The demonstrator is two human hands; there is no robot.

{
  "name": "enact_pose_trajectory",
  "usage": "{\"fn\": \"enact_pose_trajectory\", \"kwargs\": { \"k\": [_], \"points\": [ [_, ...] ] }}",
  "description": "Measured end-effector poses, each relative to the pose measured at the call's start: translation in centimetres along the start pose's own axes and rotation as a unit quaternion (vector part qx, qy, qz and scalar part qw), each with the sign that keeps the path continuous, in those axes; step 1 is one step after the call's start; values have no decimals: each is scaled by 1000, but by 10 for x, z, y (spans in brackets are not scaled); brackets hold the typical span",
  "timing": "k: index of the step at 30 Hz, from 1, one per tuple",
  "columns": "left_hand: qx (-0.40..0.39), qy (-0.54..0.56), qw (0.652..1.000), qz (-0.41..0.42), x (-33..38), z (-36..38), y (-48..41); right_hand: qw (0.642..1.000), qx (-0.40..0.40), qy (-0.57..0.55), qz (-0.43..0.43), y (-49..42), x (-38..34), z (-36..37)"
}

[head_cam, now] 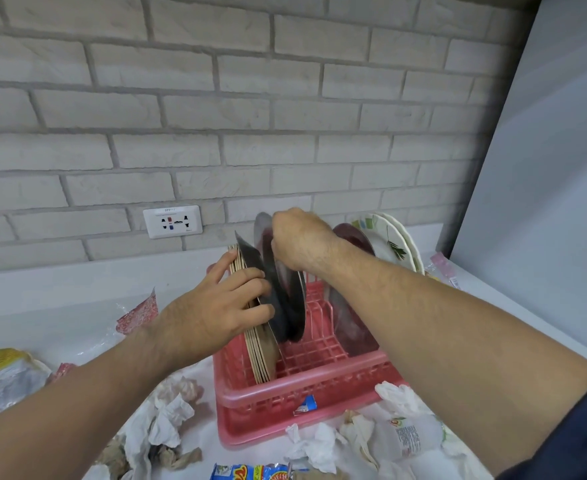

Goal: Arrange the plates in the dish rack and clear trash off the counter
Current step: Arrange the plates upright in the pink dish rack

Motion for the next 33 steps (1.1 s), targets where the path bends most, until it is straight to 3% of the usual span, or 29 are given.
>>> {"fn": "enact_pose_trajectory", "kwargs": {
  "k": [7, 20, 27, 33],
  "points": [
    [1, -6, 1000, 4, -1, 0, -3, 995, 64, 53, 51, 12, 34, -62],
    [-10, 8, 1000, -3, -1, 1, -5, 995, 39, 87, 33, 61, 64, -15],
    [-8, 0, 1000, -4, -1, 1, -5, 987, 118, 107, 34, 57, 72, -29],
    [-20, 5, 1000, -5, -1, 0, -7, 988, 80, 134, -4, 70, 58, -8]
  ]
}}
Point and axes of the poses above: each hand's wrist, its own y-axis away from the middle knuckle, its own z-axis out of the palm, x = y × z, the point moved 7 cm from there along -y, towards the middle knuckle, and after that the axes turned 2 degrees about -z, right-handed, at the moved point
